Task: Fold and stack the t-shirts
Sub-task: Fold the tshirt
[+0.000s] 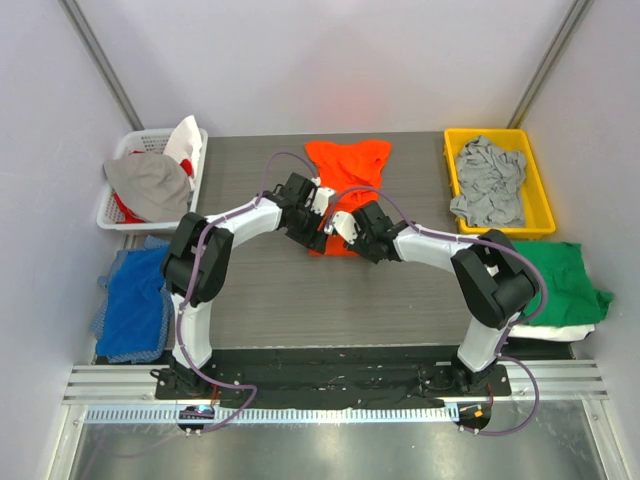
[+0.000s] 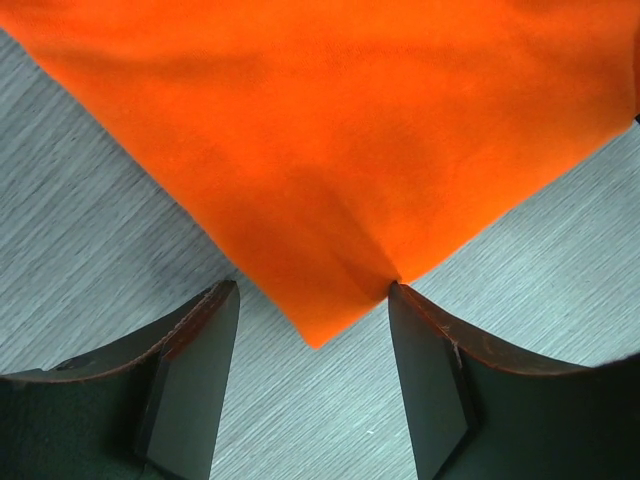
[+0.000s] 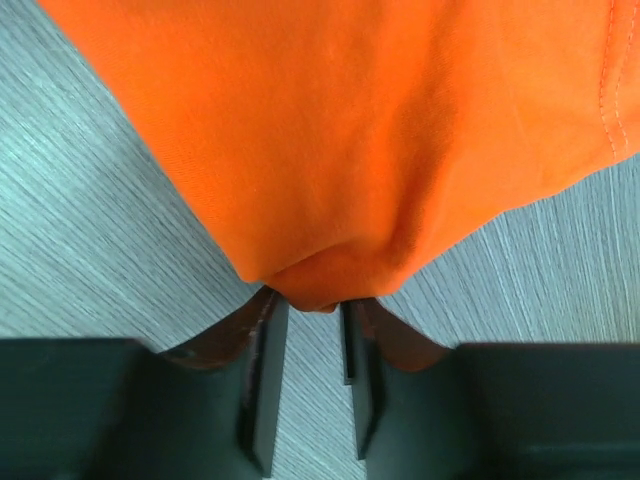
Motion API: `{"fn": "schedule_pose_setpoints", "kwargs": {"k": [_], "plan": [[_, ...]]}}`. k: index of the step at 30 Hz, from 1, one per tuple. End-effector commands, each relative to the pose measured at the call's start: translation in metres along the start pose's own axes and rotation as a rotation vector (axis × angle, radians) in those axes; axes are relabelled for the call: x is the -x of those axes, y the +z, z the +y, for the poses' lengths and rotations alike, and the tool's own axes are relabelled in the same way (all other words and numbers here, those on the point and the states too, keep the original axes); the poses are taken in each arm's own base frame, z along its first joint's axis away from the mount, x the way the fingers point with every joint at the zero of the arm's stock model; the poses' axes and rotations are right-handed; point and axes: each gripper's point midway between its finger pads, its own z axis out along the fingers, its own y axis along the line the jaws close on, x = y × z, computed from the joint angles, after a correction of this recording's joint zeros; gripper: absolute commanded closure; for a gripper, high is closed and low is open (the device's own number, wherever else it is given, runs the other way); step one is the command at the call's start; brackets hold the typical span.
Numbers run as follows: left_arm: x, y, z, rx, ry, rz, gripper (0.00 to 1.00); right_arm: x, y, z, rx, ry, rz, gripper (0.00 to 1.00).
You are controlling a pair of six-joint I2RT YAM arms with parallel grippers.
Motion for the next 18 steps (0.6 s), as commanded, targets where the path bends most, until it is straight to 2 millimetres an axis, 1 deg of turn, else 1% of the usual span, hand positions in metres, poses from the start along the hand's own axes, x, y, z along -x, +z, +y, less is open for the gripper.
{"fn": "schedule_pose_setpoints", "kwargs": {"k": [1,2,3,5,6,9,12,13,14,16,18], "plan": [[0.001,0.008,-0.007,-0.026,0.013,0.000,0.34,0.014,0.006,-0.011,-0.034,0.000,-0.036,0.70],[0.001,0.009,-0.007,-0.027,0.012,-0.002,0.34,0.014,0.007,-0.010,-0.032,-0.001,-0.034,0.73],[0.000,0.009,-0.008,-0.029,0.012,0.000,0.34,0.014,0.007,-0.010,-0.031,0.001,-0.034,0.78],[-0.002,0.009,-0.009,-0.031,0.010,0.002,0.34,0.013,0.007,-0.009,-0.033,0.000,-0.029,0.83],[-0.002,0.009,-0.010,-0.033,0.009,0.004,0.34,0.012,0.008,-0.009,-0.032,0.001,-0.026,0.89],[-0.004,0.012,-0.014,-0.039,0.015,0.007,0.36,0.012,0.006,-0.010,-0.035,-0.002,-0.026,0.96],[-0.006,0.015,-0.017,-0.043,0.020,0.016,0.44,0.012,0.006,-0.011,-0.037,0.001,-0.026,0.99],[-0.006,0.016,-0.019,-0.046,0.024,0.018,0.49,0.012,0.006,-0.010,-0.036,0.001,-0.025,0.99],[-0.008,0.017,-0.021,-0.049,0.030,0.024,0.51,0.012,0.005,-0.011,-0.039,0.000,-0.025,0.99],[-0.011,0.017,-0.024,-0.052,0.040,0.034,0.56,0.010,0.005,-0.011,-0.042,-0.003,-0.018,0.99],[-0.014,0.017,-0.026,-0.057,0.046,0.044,0.58,0.009,0.005,-0.011,-0.043,-0.005,-0.017,0.99]]}}
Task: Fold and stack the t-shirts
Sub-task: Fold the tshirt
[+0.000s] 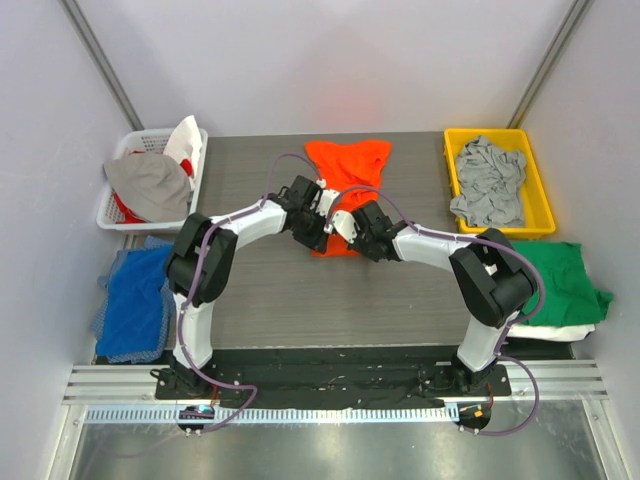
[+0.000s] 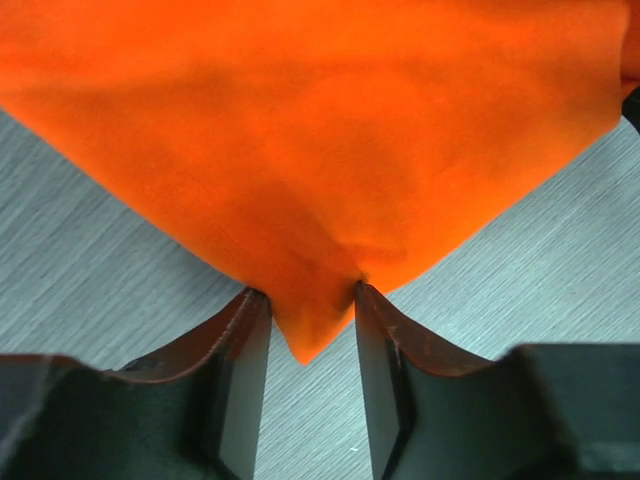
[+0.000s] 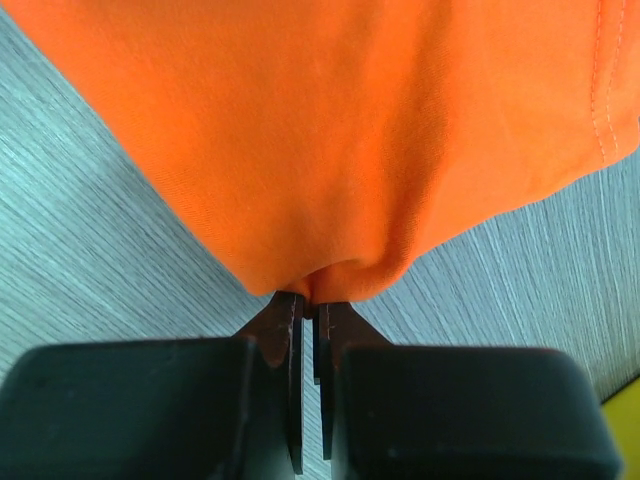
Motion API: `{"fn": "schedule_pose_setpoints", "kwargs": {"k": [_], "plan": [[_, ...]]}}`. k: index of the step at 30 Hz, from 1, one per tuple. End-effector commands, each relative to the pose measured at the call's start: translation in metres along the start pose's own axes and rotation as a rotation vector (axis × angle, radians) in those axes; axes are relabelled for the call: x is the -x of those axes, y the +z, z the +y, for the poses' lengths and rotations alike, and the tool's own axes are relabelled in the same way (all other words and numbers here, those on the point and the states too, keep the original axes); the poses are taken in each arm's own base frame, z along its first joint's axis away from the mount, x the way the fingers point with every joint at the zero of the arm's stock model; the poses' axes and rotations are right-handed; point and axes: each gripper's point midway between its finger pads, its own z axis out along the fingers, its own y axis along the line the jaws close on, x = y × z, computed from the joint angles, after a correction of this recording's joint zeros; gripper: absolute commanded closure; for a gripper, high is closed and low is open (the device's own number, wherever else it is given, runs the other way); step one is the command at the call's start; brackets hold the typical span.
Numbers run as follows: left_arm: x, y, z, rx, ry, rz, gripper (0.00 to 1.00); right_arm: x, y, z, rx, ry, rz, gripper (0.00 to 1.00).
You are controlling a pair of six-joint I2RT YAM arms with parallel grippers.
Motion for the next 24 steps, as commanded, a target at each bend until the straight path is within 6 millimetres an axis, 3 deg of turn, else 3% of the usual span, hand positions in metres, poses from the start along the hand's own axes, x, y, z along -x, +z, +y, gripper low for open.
{"fn": "schedule_pose_setpoints", "kwargs": {"k": [1,12,24], "plan": [[-0.018,0.009,-0.017,-0.055,0.035,0.055,0.59,0.007,0.001,-0.007,-0.025,-0.004,-0.013,0.99],[-0.031,0.000,-0.004,0.011,0.094,0.077,0.53,0.004,0.001,-0.005,-0.022,-0.009,-0.007,0.99],[-0.041,-0.007,-0.011,-0.014,0.086,0.082,0.51,0.002,0.001,-0.006,-0.027,-0.013,-0.002,0.99]]}}
